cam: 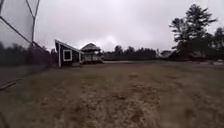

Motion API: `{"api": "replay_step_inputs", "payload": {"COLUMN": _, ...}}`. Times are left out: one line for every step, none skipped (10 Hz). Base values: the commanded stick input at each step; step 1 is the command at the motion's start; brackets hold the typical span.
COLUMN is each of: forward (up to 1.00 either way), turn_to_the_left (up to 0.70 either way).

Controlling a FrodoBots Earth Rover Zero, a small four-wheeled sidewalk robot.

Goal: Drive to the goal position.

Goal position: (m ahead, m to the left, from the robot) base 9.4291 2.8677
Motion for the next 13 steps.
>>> {"api": "replay_step_inputs", "payload": {"forward": 0.7, "turn_to_the_left": 0.0}}
{"api": "replay_step_inputs", "payload": {"forward": 0.7, "turn_to_the_left": 0.0}}
{"api": "replay_step_inputs", "payload": {"forward": 0.7, "turn_to_the_left": 0.0}}
{"api": "replay_step_inputs", "payload": {"forward": 0.7, "turn_to_the_left": 0.0}}
{"api": "replay_step_inputs", "payload": {"forward": 0.7, "turn_to_the_left": 0.0}}
{"api": "replay_step_inputs", "payload": {"forward": 0.7, "turn_to_the_left": 0.0}}
{"api": "replay_step_inputs", "payload": {"forward": 0.7, "turn_to_the_left": 0.0}}
{"api": "replay_step_inputs", "payload": {"forward": 0.7, "turn_to_the_left": 0.0}}
{"api": "replay_step_inputs", "payload": {"forward": 0.7, "turn_to_the_left": 0.0}}
{"api": "replay_step_inputs", "payload": {"forward": 0.7, "turn_to_the_left": 0.0}}
{"api": "replay_step_inputs", "payload": {"forward": 0.7, "turn_to_the_left": 0.0}}
{"api": "replay_step_inputs", "payload": {"forward": 0.7, "turn_to_the_left": 0.0}}
{"api": "replay_step_inputs", "payload": {"forward": 0.7, "turn_to_the_left": 0.0}}
